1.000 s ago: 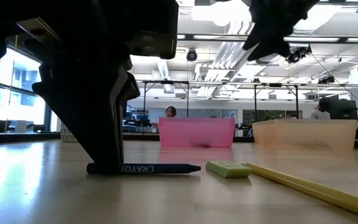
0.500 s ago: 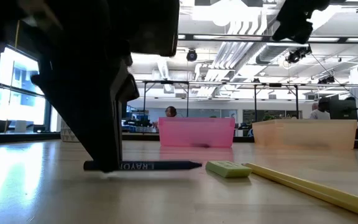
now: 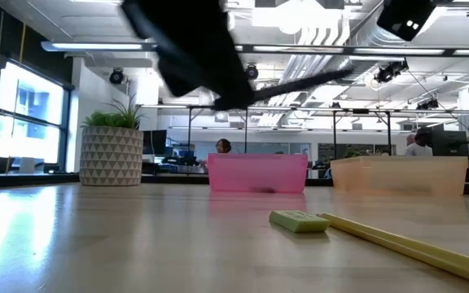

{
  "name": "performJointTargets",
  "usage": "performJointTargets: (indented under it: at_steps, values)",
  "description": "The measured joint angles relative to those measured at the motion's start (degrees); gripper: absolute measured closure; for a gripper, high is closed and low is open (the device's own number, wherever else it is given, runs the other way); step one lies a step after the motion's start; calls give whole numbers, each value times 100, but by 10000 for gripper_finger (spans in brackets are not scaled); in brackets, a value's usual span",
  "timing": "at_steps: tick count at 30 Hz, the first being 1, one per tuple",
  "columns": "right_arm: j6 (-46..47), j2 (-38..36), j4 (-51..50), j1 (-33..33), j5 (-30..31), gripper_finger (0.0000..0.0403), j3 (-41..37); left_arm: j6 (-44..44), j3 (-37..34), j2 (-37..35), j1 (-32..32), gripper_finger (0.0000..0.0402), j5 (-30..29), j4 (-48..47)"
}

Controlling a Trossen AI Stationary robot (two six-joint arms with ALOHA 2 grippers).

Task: Sort crayons/erasers/pens/pencils in bins
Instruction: Put the blue crayon into the blue bin

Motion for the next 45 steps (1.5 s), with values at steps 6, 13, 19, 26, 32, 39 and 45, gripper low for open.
performJointTargets:
  at_steps: [6,13,19,26,32,39,45]
  values:
    - [7,-74,361,356,129,222,0,503,4,-270,375,401,-133,610]
    - [18,-213,633,685,480,222,0,1067,9,-393,795,401,67,1523]
    - [57,-374,804,881,867,222,0,1330,11,-393,1073,401,399,2551]
    - [152,-544,796,951,1165,222,0,1427,9,-391,1332,401,730,3361]
    - [121,-730,874,951,1314,222,3,1421,9,-391,1468,401,733,3566]
    - [41,-792,947,947,1487,222,3,1440,9,-391,1640,401,785,4067]
    - [-102,-792,1040,947,2084,222,3,1470,9,-391,1792,401,926,4259]
